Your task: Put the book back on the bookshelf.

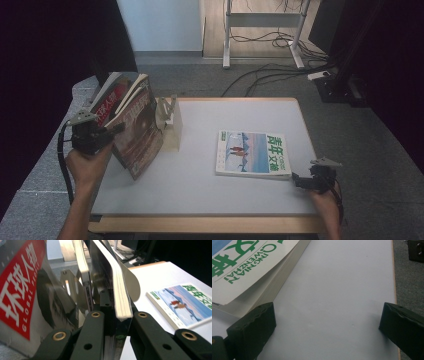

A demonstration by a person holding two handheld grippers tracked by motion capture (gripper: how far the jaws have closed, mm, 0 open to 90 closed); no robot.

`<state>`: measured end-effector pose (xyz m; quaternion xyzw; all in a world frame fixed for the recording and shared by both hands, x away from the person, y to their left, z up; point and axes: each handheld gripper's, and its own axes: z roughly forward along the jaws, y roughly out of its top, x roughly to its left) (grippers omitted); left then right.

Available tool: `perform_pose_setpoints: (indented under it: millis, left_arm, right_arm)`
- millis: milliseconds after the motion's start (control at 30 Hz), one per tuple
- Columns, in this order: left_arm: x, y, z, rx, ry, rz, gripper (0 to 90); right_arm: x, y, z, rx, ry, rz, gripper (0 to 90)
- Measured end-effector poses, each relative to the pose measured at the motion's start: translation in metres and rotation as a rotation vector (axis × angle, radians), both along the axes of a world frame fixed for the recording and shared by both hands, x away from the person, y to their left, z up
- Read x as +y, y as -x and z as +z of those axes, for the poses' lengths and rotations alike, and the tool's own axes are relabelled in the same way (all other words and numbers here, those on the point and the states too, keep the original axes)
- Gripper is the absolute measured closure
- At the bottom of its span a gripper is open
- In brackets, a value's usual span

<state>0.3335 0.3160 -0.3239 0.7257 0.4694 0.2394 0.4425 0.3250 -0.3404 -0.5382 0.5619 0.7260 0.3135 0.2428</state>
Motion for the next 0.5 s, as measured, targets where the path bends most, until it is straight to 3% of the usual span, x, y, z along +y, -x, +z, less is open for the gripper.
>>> perform_pose_setpoints:
  millis: [267, 433, 500]
  left_arm:
    - [-0.007, -0.011, -0.001, -0.038, 0.008, 0.032, 84.4]
    - [-0.011, -0.017, -0.012, -0.046, 0.015, 0.049, 84.3]
    - [-0.011, -0.017, -0.016, -0.054, 0.037, 0.048, 84.2]
  right_arm:
    - [0.000, 0.000, 0.000, 0.000, -0.001, 0.000, 0.0]
    - [0.000, 0.000, 0.000, 0.000, -0.001, 0.000, 0.0]
    - [0.000, 0.000, 0.000, 0.000, -0.001, 0.000, 0.0]
